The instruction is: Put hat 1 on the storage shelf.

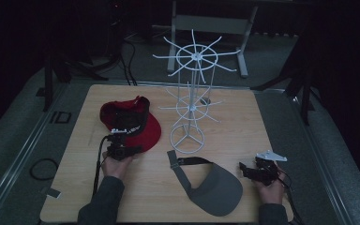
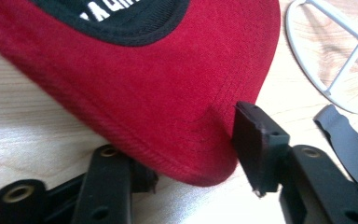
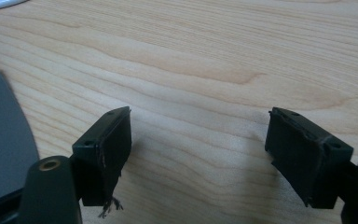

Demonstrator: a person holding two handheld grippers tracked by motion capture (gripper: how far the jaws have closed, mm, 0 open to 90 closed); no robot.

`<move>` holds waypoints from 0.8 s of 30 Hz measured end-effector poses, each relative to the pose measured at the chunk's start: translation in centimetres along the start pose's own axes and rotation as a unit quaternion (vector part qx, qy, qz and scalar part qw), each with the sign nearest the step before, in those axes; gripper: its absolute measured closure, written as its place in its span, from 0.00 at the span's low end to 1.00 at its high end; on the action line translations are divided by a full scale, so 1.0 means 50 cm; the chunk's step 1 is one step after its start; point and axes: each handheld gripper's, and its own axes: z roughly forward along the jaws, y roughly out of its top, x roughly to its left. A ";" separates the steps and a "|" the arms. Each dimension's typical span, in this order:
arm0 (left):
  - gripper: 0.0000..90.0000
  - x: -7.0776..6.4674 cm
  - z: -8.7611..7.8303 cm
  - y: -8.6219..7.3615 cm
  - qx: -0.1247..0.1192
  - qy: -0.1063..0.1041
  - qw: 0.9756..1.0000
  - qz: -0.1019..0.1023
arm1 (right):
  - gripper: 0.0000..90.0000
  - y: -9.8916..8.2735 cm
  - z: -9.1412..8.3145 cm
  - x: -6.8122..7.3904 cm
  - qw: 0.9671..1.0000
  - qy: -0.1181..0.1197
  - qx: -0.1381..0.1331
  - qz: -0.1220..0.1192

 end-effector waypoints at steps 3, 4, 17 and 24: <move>0.66 0.002 -0.004 0.001 0.000 -0.002 1.000 -0.001 | 0.25 0.000 0.000 0.000 1.000 0.000 0.000 0.000; 0.68 0.005 -0.006 0.001 -0.001 -0.007 1.000 -0.004 | 0.25 0.000 0.000 0.000 1.000 0.000 0.000 0.000; 0.93 0.011 -0.026 0.013 -0.013 -0.030 0.999 -0.003 | 0.25 0.000 0.000 0.000 1.000 0.000 0.000 0.000; 0.95 -0.001 -0.045 0.020 -0.015 -0.013 0.999 0.025 | 0.25 0.000 0.000 0.000 1.000 -0.001 0.000 0.000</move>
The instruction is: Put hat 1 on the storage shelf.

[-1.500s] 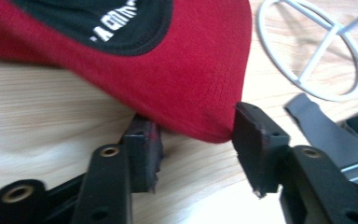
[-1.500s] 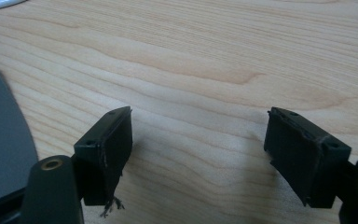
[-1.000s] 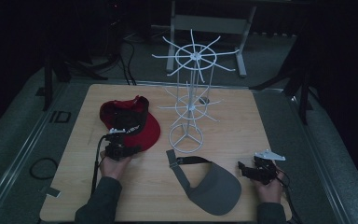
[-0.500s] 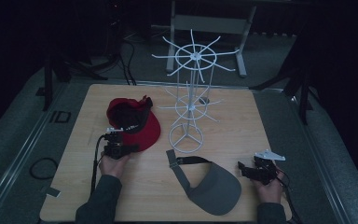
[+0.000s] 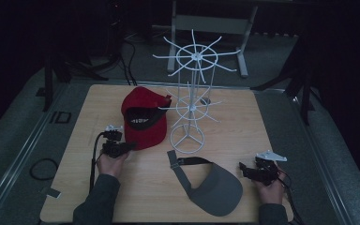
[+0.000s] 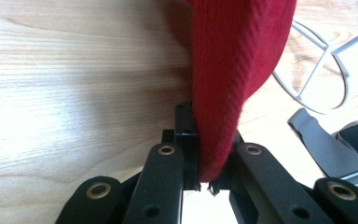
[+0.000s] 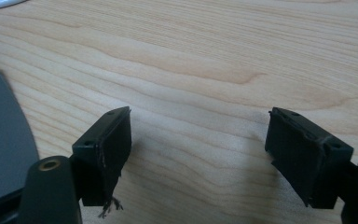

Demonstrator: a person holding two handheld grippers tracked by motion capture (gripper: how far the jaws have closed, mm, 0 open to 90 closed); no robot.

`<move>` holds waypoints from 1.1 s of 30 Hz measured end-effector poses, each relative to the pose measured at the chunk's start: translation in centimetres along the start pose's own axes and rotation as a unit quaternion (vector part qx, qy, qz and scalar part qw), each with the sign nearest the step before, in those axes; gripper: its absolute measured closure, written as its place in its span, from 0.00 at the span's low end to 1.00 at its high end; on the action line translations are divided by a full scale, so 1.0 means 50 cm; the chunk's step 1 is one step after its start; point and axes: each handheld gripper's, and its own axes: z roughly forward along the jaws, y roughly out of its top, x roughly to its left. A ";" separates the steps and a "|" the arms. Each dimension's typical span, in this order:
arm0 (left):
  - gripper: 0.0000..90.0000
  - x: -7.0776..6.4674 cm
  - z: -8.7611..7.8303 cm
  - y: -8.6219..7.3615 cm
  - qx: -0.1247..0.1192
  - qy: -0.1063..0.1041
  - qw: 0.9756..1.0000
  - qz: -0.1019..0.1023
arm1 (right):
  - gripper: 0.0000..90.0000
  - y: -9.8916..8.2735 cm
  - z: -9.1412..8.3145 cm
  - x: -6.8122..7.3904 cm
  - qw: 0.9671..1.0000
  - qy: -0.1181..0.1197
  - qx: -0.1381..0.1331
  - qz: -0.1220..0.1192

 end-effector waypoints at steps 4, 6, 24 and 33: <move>0.95 0.002 -0.010 0.003 -0.002 0.013 1.000 0.009 | 0.25 0.000 0.000 0.000 1.000 0.000 0.000 0.000; 0.95 0.003 -0.015 0.005 -0.003 0.020 1.000 0.012 | 0.25 0.000 0.000 0.000 1.000 0.000 0.000 0.000; 0.95 0.002 -0.070 0.032 -0.039 0.034 0.998 0.042 | 0.25 0.000 0.000 0.000 1.000 0.000 0.001 -0.001; 0.95 0.002 -0.101 0.052 -0.049 0.051 0.996 0.058 | 0.25 0.000 0.000 0.000 1.000 0.000 0.001 -0.001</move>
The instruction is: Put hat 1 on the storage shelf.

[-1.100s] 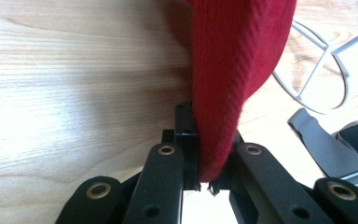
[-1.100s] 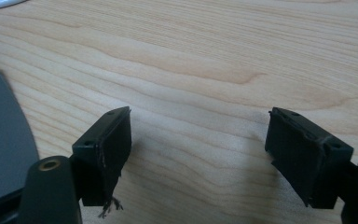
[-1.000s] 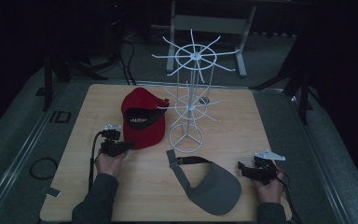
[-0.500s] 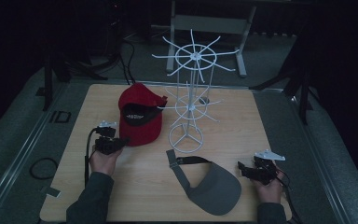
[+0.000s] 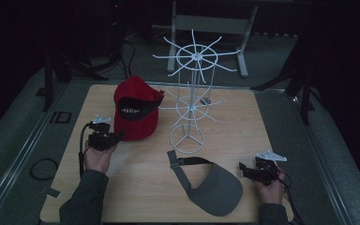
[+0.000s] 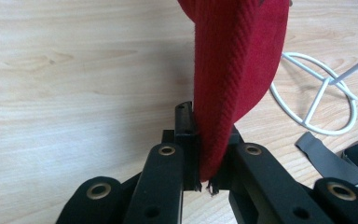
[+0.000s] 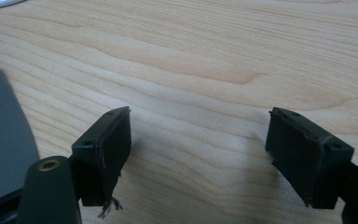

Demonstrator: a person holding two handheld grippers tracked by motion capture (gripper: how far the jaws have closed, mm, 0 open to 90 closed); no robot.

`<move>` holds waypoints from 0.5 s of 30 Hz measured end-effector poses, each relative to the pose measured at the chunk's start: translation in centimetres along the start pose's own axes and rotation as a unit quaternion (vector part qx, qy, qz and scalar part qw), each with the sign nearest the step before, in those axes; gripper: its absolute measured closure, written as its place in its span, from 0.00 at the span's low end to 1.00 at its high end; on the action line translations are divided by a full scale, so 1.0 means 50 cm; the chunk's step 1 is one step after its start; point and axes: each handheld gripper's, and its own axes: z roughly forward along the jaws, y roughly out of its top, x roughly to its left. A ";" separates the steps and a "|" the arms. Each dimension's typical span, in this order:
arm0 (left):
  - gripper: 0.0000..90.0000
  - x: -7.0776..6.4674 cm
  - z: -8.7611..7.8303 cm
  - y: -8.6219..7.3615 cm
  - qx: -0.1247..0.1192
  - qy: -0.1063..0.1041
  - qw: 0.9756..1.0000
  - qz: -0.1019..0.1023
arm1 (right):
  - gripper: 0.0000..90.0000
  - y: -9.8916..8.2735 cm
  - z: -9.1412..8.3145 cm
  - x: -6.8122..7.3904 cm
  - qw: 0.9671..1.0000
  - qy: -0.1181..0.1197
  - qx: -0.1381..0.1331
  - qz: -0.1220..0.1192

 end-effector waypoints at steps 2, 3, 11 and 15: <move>0.95 0.002 -0.008 0.007 -0.004 0.003 1.000 0.002 | 0.25 0.000 0.000 0.000 1.000 0.000 0.000 0.000; 0.95 0.003 -0.011 0.009 -0.006 0.004 1.000 0.003 | 0.25 0.000 0.000 0.000 1.000 0.000 0.000 0.000; 0.95 0.013 -0.033 0.021 -0.019 0.014 1.000 0.005 | 0.25 0.000 0.000 0.000 1.000 0.000 0.000 0.000; 0.95 0.015 -0.042 0.026 -0.025 0.015 1.000 0.008 | 0.25 0.000 0.000 0.000 1.000 0.000 0.000 0.000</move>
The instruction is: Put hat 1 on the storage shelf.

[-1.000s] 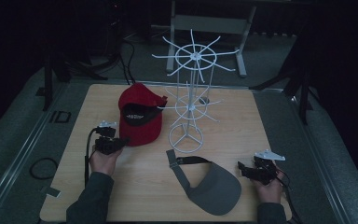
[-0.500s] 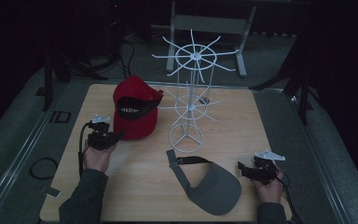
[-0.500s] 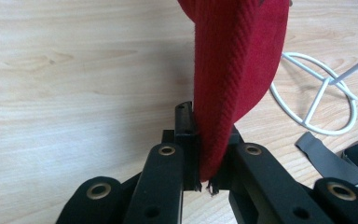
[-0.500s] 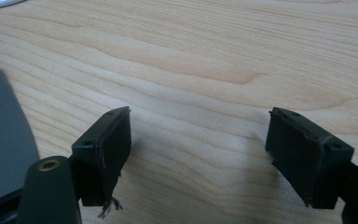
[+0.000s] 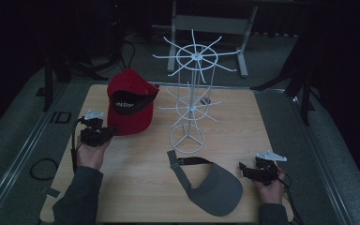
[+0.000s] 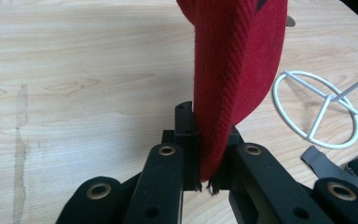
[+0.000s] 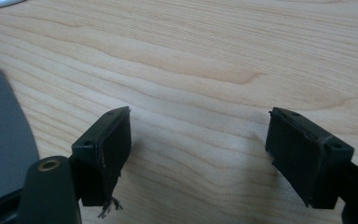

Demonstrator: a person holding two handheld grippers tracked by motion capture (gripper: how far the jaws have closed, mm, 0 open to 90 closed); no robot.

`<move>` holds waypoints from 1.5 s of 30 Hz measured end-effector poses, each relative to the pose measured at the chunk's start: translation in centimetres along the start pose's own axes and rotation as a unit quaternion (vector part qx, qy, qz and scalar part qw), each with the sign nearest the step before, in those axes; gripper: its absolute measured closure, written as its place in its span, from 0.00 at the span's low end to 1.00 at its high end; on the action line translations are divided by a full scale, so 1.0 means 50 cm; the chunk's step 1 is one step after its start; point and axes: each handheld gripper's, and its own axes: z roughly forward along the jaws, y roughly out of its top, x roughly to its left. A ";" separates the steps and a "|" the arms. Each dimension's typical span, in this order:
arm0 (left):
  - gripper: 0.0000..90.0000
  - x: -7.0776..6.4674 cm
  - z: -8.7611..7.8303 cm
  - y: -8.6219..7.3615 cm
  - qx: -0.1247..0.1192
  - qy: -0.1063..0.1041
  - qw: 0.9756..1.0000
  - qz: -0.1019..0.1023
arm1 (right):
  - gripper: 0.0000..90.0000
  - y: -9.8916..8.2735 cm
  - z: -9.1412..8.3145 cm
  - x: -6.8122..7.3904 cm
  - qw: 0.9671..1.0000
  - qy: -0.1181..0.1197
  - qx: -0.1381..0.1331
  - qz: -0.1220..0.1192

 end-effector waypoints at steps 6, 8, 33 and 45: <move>0.95 0.002 -0.013 0.005 -0.011 0.001 1.000 0.003 | 0.25 0.000 0.000 0.000 1.000 0.000 0.000 0.000; 0.95 0.003 -0.017 0.006 -0.014 0.002 1.000 0.003 | 0.25 0.000 0.000 0.000 1.000 0.000 0.000 0.000; 0.95 -0.008 -0.068 0.054 -0.067 0.005 0.998 0.012 | 0.25 0.000 0.000 0.000 1.000 0.000 0.000 -0.001; 0.95 -0.020 -0.090 0.083 -0.088 0.004 0.996 0.013 | 0.25 0.000 0.000 0.000 1.000 0.000 -0.001 -0.001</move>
